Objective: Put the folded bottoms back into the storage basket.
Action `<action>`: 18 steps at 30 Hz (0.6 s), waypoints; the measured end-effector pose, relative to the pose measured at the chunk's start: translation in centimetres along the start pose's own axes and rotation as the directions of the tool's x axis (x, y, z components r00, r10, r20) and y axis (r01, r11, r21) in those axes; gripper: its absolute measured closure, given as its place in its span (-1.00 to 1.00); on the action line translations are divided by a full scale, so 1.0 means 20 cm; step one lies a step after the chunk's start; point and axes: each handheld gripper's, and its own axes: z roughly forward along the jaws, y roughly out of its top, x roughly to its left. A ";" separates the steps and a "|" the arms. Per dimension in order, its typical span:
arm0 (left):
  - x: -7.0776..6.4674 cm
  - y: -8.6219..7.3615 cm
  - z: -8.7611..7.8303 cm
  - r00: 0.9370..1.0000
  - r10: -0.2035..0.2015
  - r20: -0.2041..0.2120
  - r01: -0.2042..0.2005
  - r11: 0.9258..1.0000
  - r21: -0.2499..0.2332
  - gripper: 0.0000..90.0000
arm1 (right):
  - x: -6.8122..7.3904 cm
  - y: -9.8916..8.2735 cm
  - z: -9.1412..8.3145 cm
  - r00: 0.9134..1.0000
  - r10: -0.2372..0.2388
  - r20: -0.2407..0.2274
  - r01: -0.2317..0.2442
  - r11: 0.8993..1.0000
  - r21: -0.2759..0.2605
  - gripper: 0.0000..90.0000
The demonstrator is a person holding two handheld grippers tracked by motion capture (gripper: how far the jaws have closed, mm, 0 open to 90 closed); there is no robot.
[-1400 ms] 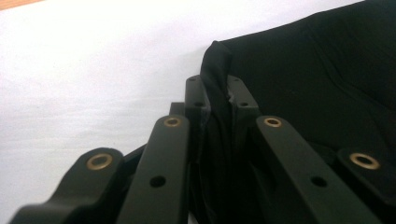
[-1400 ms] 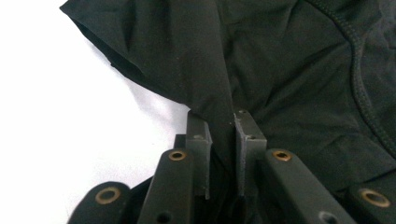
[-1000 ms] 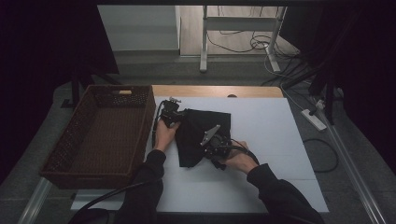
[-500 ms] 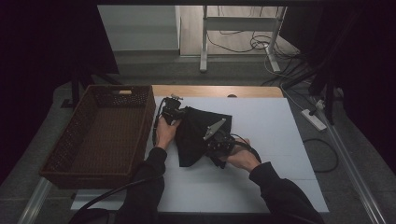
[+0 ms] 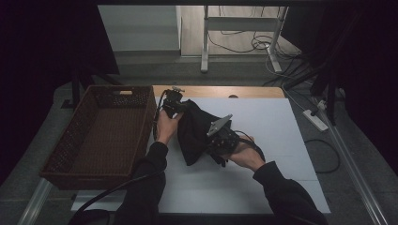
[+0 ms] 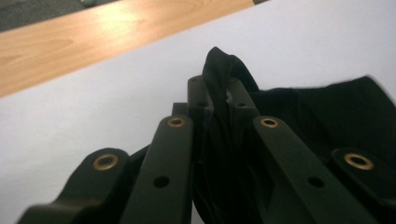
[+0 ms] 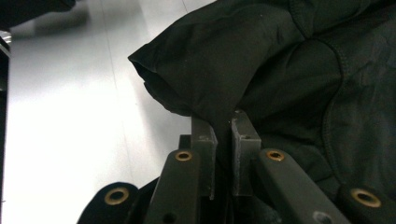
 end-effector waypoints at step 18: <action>0.01 0.18 -0.19 1.000 0.015 0.012 -0.015 1.000 -0.021 0.84 | 0.04 0.11 -0.13 1.000 -0.004 -0.001 0.004 0.994 -0.106 0.85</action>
